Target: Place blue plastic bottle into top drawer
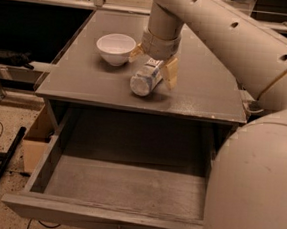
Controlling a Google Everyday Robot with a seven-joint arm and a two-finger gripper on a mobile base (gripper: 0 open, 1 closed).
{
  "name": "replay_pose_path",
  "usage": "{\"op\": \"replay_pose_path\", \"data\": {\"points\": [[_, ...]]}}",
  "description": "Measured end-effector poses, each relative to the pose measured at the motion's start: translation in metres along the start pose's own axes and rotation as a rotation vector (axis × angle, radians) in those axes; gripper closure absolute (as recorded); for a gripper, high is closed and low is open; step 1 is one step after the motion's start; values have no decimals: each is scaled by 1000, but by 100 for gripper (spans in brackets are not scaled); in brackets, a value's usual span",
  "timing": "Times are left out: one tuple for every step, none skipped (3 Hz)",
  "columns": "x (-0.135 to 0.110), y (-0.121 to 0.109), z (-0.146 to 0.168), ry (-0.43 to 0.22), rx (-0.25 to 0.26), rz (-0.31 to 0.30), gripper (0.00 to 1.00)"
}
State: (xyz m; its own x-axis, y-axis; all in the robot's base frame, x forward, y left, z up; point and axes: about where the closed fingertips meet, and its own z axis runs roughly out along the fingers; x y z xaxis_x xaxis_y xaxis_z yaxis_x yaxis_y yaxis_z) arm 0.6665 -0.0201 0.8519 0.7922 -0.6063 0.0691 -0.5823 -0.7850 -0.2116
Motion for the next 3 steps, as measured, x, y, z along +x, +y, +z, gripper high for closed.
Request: {"op": "replay_pose_path", "data": {"points": [[0, 0, 0, 0, 0, 0, 40], [0, 0, 0, 0, 0, 0, 62], [0, 0, 0, 0, 0, 0, 86]]}}
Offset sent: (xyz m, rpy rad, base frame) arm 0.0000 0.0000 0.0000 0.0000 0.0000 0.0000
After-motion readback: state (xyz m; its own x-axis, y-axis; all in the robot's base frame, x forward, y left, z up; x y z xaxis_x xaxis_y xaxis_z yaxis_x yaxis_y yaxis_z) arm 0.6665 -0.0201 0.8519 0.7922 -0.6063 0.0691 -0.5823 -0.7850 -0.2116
